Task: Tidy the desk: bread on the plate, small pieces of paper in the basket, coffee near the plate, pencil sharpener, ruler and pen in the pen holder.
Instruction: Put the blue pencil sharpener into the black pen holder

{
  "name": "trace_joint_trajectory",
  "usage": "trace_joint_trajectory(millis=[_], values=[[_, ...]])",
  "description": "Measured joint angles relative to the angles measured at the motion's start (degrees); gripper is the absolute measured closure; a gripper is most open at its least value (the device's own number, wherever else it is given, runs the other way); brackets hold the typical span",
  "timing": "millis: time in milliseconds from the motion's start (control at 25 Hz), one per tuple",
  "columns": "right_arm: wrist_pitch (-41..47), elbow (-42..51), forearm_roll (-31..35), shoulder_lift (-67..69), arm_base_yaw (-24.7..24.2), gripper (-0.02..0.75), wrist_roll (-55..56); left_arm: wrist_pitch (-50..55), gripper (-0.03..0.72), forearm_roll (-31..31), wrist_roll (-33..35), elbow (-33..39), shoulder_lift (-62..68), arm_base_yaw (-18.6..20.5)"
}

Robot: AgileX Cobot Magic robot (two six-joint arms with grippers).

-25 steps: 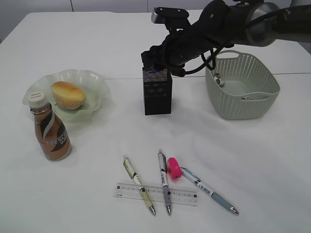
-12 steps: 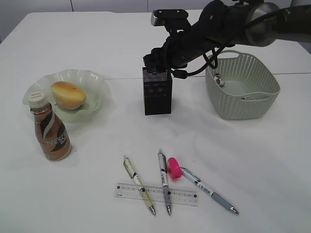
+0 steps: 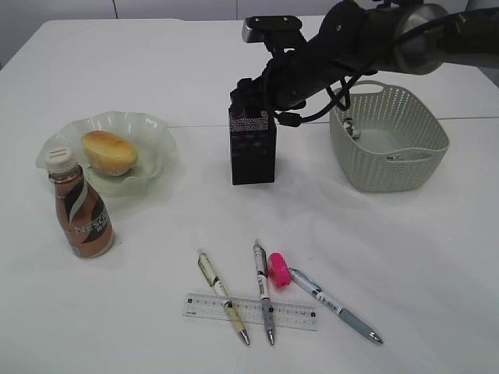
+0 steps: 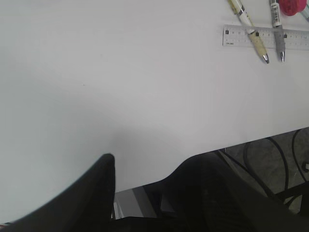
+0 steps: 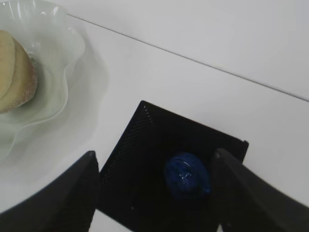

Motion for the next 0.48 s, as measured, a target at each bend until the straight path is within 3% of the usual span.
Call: trace_joint_trajectory(millis=[240,480], values=[[8.18,-3.35,-0.72,-0.56,0.00,0.185,0.00,0.00,0.274,-0.10,0.00,0.00,0.00,0.00],[24.16,-12.16,-7.95,-2.85,0.00,0.185,1.26,0.00,0.274,-0.10,0.00,0.00,0.00,0.00]])
